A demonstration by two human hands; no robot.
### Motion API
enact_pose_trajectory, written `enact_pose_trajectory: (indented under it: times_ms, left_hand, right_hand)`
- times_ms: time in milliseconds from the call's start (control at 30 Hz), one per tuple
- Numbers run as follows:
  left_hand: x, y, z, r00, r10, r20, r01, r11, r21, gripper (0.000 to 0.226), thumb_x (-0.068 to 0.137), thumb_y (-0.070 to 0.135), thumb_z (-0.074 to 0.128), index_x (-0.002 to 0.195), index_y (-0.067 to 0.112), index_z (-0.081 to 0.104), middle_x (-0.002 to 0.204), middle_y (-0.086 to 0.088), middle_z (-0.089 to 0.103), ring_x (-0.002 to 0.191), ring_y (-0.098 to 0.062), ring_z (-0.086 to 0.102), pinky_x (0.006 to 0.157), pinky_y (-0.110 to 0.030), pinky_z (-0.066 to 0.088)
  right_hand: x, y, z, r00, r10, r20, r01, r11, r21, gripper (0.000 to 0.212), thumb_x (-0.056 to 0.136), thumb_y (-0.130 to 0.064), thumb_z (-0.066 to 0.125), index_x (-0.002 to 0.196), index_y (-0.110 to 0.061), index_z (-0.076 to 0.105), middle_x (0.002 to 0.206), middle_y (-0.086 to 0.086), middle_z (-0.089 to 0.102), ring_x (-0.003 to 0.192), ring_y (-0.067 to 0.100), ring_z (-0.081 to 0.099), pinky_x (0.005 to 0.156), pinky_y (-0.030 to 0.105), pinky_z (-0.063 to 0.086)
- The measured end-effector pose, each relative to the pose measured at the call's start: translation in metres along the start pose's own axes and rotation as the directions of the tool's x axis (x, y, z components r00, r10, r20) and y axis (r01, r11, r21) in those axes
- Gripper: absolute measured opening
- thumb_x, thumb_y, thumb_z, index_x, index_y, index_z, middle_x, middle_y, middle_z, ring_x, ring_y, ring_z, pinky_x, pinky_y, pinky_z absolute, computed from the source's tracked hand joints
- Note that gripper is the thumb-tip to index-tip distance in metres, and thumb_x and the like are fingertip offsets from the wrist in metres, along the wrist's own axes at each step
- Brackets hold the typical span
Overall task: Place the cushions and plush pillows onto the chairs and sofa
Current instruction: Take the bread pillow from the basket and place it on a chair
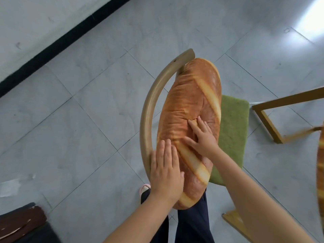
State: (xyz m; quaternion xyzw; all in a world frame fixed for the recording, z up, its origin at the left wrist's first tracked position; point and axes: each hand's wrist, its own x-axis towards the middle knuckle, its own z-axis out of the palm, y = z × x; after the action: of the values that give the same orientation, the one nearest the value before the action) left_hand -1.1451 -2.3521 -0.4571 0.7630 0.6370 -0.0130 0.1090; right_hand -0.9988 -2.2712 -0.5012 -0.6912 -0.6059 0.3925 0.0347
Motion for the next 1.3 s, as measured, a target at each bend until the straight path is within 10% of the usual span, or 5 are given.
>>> enact_pose_trajectory:
  times_ms: [200,667,767,1000,1300]
  left_hand:
    - [0.011,0.050,0.025,0.961,-0.228,0.157,0.232,0.973,-0.010,0.109,0.037,0.059,0.077,0.122,-0.001,0.042,0.124,-0.025,0.056,0.119,-0.033,0.031,0.085,-0.053,0.048]
    - [0.037,0.054,0.063,0.860,-0.358,0.363,0.329,0.934,0.141,0.114,0.043,0.068,0.070,0.126,-0.002,0.035,0.130,-0.026,0.050,0.118,-0.038,0.050,0.090,-0.058,0.044]
    - [0.029,0.052,0.014,0.885,-0.277,0.375,0.338,0.935,-0.106,0.087,0.079,0.052,0.054,0.142,0.008,0.014,0.152,-0.016,0.010,0.141,-0.029,0.010,0.114,-0.043,0.018]
    - [-0.026,0.023,-0.071,0.936,-0.351,0.017,0.278,0.710,-0.647,0.059,0.078,0.038,0.044,0.129,0.008,0.041,0.125,0.006,0.044,0.118,0.004,0.039,0.094,0.001,0.029]
    - [-0.150,-0.058,-0.061,0.636,-0.721,0.274,0.529,0.149,-0.835,0.019,0.091,0.007,0.047,0.102,0.018,0.057,0.103,0.014,0.056,0.088,0.029,0.048,0.069,0.009,0.036]
  right_hand:
    - [0.024,0.035,-0.069,0.965,-0.055,-0.257,0.047,0.998,-0.035,0.065,0.086,-0.041,0.056,0.141,-0.021,0.027,0.155,0.008,0.015,0.143,0.032,0.005,0.116,0.049,0.013]
    - [0.103,0.041,-0.061,0.998,-0.038,0.055,0.034,0.996,0.085,0.090,0.075,-0.052,0.064,0.143,-0.037,0.007,0.156,0.000,-0.012,0.142,0.032,-0.013,0.115,0.058,0.011]
    - [0.070,0.021,-0.077,0.993,-0.027,-0.116,0.048,0.983,0.179,0.080,0.081,-0.044,0.061,0.144,-0.023,0.017,0.157,0.006,0.003,0.143,0.029,-0.003,0.117,0.048,0.011]
    - [-0.074,-0.002,-0.045,0.915,-0.104,-0.390,0.273,0.870,0.410,0.043,0.078,-0.037,0.059,0.105,-0.004,0.065,0.128,0.011,0.052,0.126,0.035,0.044,0.103,0.046,0.040]
    - [-0.190,-0.057,0.028,0.926,-0.373,0.057,0.317,0.850,0.420,0.067,0.079,-0.069,0.042,0.114,-0.015,0.060,0.124,-0.011,0.048,0.118,-0.023,0.034,0.094,-0.006,0.028]
